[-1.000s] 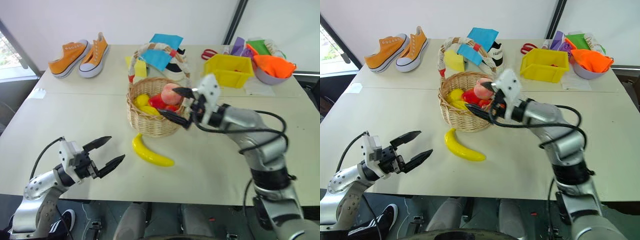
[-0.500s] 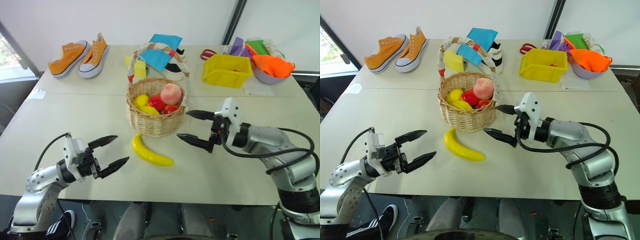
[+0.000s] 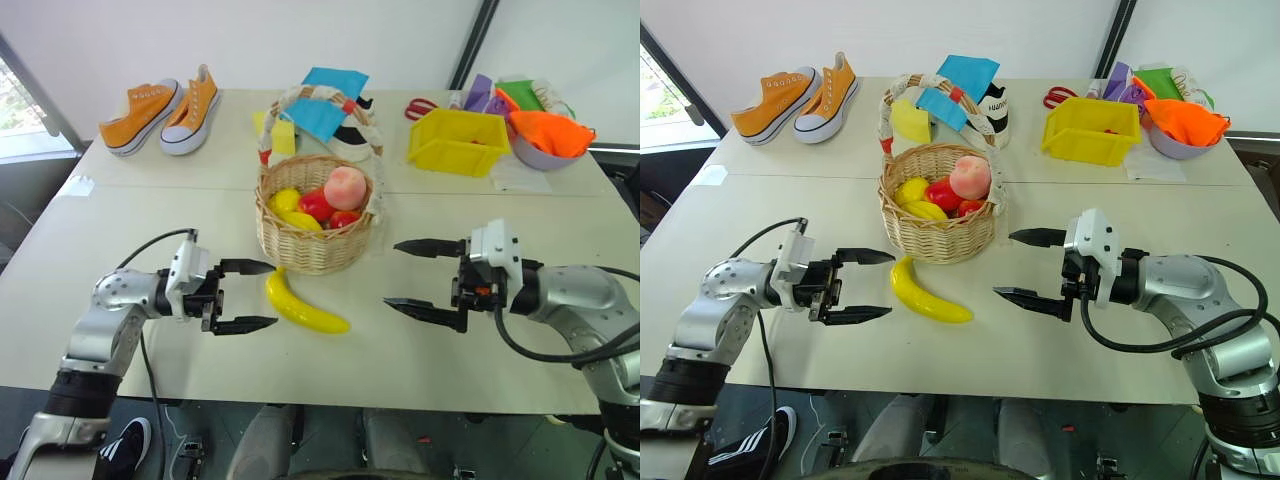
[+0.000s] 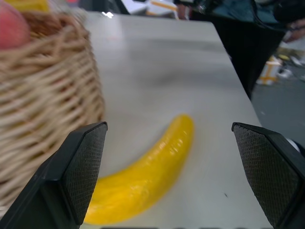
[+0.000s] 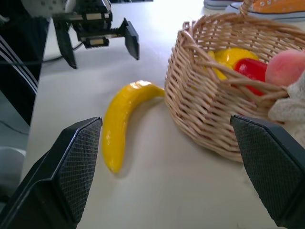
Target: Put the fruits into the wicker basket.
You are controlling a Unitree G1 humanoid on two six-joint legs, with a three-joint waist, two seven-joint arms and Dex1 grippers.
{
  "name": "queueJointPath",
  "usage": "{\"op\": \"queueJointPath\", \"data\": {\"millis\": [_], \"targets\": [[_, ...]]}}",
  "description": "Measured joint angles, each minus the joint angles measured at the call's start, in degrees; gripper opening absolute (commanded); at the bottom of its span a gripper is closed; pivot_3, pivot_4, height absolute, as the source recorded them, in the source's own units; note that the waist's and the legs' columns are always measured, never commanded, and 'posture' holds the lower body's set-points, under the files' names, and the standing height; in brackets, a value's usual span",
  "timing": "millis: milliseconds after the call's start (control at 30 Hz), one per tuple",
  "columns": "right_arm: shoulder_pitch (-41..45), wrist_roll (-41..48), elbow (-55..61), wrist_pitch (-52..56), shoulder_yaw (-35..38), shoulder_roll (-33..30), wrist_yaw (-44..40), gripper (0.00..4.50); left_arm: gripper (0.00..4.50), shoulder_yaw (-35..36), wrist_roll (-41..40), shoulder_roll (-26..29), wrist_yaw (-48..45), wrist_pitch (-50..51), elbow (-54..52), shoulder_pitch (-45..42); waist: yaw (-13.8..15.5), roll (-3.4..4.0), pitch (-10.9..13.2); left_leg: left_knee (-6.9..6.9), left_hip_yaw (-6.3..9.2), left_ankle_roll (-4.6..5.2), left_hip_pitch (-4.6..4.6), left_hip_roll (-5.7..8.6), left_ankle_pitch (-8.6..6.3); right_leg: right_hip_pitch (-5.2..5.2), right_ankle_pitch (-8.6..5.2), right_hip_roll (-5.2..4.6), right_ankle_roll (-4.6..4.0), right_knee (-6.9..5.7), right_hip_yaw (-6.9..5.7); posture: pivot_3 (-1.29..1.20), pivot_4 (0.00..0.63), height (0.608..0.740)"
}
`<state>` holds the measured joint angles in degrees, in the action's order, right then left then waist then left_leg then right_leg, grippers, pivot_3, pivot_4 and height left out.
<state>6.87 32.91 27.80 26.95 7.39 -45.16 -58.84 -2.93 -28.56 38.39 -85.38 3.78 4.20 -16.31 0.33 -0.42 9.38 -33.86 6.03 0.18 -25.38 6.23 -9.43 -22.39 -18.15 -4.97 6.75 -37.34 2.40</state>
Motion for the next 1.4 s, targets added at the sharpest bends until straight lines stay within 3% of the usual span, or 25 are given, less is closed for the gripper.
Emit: {"op": "queueJointPath", "data": {"millis": [333, 633, 767, 867, 1000, 1300, 1400], "targets": [[-1.2, -0.3, 0.5, 0.1, -0.8, 1.0, 2.8, 4.48, 4.5, -7.4, 7.3, -6.3, -6.1, -10.7, 12.9, -12.1, 0.2, -0.05, 0.0, -0.1, 0.0, 0.03, -0.03, 0.04, 0.01, 0.06, 0.03, -0.02, 0.06, 0.01, 0.0, 0.0, 0.15, 0.74], [1.3, -0.7, 0.5, 0.1, -3.4, 1.6, 4.4, 4.48, 4.5, -18.5, 11.2, -2.3, -6.8, -10.6, 16.1, -17.7, -0.6, -0.04, 0.0, -0.16, 0.07, 0.05, -0.01, 0.03, 0.03, 0.1, 0.08, 0.02, 0.16, -0.16, -0.03, 0.0, 0.15, 0.74], [2.0, -0.7, 0.4, 0.1, -4.1, 2.4, 5.0, 4.48, 4.5, -19.0, 14.8, -5.1, -6.5, -13.8, 19.8, -19.0, -1.0, -0.05, 0.0, -0.21, 0.07, 0.06, -0.02, 0.04, 0.03, 0.12, 0.08, 0.02, 0.16, -0.14, -0.03, 0.0, 0.15, 0.74], [2.3, -0.7, 0.4, 0.1, -4.2, 2.4, 5.4, 4.5, 3.68, -20.0, 15.3, -5.4, -6.5, -12.8, 20.1, -19.4, -1.2, -0.05, 0.0, -0.19, 0.07, 0.06, -0.03, 0.01, 0.03, 0.15, 0.09, 0.05, 0.17, -0.23, -0.03, 0.0, 0.15, 0.74], [3.5, -0.7, 0.1, 0.1, -4.2, 2.5, 5.7, 4.5, 1.76, -21.1, 14.1, -2.6, -6.5, -11.7, 18.1, -19.9, -1.5, -0.03, 0.0, -0.17, 0.07, 0.06, 0.0, -0.01, 0.03, 0.11, 0.09, 0.08, 0.18, -0.37, -0.01, 0.0, 0.15, 0.74], [4.2, -1.1, -1.2, -0.3, -4.3, 2.5, 5.6, 4.5, 1.76, -20.5, 1.7, 6.8, -6.9, 3.6, 2.1, -11.2, -1.2, -0.03, 0.0, -0.21, 0.07, 0.06, -0.02, -0.01, 0.03, 0.08, 0.08, 0.06, 0.17, -0.39, 0.01, 0.0, 0.15, 0.74], [4.2, -1.1, -1.4, -0.4, -4.3, 2.5, 5.4, 4.5, 1.76, -18.1, -1.4, 6.8, -6.2, 8.3, -2.6, -8.7, -1.0, -0.03, 0.0, -0.27, 0.07, 0.06, -0.01, 0.01, 0.03, 0.06, 0.07, 0.05, 0.16, -0.38, 0.01, 0.0, 0.15, 0.74]]}}
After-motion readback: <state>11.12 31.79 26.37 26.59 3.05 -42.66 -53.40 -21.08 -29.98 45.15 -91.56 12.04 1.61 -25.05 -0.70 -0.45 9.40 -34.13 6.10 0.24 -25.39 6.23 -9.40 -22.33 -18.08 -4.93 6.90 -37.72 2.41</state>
